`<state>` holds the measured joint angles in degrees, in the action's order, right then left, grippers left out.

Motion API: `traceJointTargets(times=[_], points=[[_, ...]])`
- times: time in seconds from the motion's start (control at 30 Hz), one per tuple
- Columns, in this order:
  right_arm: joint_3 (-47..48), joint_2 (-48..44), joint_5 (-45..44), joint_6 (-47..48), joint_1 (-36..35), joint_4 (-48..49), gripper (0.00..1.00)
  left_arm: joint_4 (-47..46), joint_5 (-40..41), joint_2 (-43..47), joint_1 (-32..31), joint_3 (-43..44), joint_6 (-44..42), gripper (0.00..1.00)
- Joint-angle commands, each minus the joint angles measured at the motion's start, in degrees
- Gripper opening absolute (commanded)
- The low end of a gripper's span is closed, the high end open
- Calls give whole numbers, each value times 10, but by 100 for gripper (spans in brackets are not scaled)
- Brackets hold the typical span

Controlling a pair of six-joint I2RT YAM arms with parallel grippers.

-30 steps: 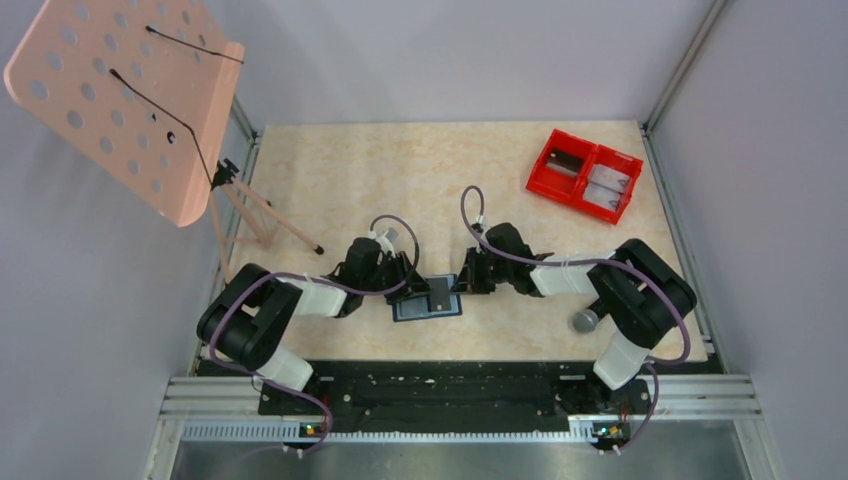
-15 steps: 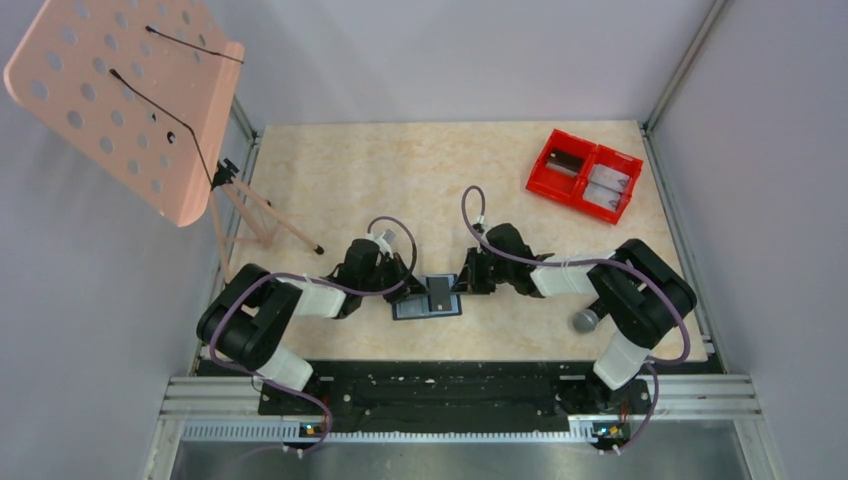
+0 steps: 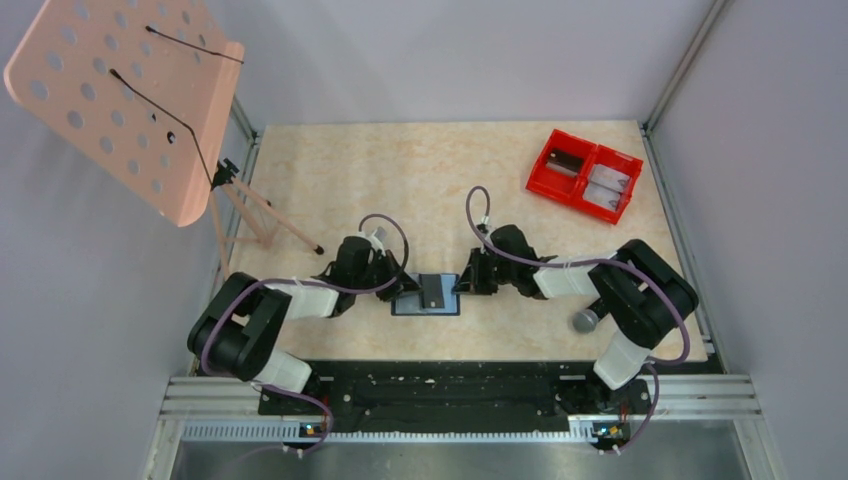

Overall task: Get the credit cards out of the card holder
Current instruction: Remove the credit card from the card holder.

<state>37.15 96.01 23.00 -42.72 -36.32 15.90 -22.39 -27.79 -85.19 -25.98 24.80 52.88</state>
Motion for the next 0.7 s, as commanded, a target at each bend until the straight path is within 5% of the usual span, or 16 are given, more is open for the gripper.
traceJointTargets(times=[0.0,0.67], points=[[-17,-2,-29,13,12,-27,0,21,-3,18,16,-6,-27,0],[23,-83,13,33,5,-26,9,39,-66,31,38,10,-66,0]])
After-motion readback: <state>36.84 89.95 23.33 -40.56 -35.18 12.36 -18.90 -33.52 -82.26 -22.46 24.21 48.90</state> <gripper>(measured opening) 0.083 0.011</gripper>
